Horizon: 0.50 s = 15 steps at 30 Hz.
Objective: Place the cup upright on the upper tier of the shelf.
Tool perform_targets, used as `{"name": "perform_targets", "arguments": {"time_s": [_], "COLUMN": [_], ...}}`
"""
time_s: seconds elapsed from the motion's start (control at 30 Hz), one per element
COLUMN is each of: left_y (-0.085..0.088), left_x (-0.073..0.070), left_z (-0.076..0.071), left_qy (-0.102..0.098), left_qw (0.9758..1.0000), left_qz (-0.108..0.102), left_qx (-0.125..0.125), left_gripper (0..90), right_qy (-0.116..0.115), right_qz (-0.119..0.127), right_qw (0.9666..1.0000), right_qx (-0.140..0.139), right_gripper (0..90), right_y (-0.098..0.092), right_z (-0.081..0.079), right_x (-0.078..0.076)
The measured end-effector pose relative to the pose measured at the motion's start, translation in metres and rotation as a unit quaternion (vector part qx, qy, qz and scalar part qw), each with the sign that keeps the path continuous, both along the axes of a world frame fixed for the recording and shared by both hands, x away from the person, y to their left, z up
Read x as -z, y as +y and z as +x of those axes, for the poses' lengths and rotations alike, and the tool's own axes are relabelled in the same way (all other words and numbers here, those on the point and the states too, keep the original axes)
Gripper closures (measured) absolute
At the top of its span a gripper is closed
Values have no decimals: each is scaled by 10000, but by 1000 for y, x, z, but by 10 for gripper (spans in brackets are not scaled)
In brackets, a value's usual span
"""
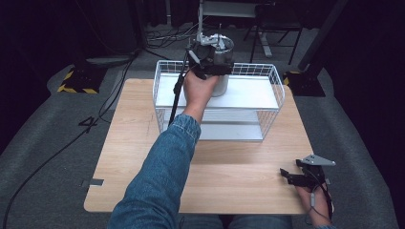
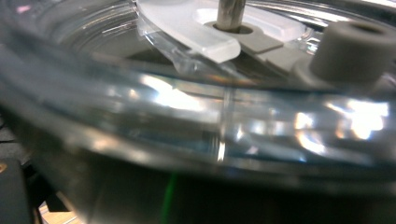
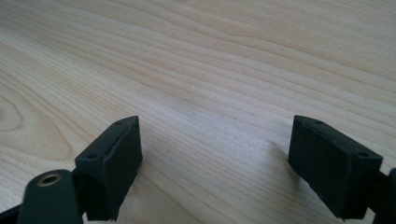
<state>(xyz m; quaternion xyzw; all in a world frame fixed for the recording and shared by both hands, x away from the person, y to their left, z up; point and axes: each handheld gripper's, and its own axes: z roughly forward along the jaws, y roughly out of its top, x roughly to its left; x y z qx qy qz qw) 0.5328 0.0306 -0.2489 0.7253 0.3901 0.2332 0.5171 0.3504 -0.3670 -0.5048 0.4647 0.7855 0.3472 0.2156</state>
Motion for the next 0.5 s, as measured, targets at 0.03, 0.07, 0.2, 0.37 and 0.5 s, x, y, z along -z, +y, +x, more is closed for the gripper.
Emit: {"name": "perform_targets", "arguments": {"time_s": [0.03,0.07,0.2,0.37,0.5], "left_y": [-1,-2,-4,-4,-5], "left_x": [1,1,4,6,8], "left_z": [0,0,-1,-2,-4], "left_qy": [-2,-11,-79,-161,-202], "left_qw": [10000,10000,9998,9998,9996], "left_qz": [34,79,160,85,53], "left_qx": [-14,-13,-78,-103,-189], "left_gripper": [35,35,34,34,34], "right_qy": [2,6,10,-4,-8], "right_qz": [1,4,9,-2,-11], "right_qw": [10000,10000,10000,10000,10000], "right_qx": [0,-1,-2,-11,-28], "right_gripper": [176,176,176,176,176], "right_y": [0,0,0,0,0], "right_z": [0,0,0,0,0], "right_x": [0,0,0,0,0]}}
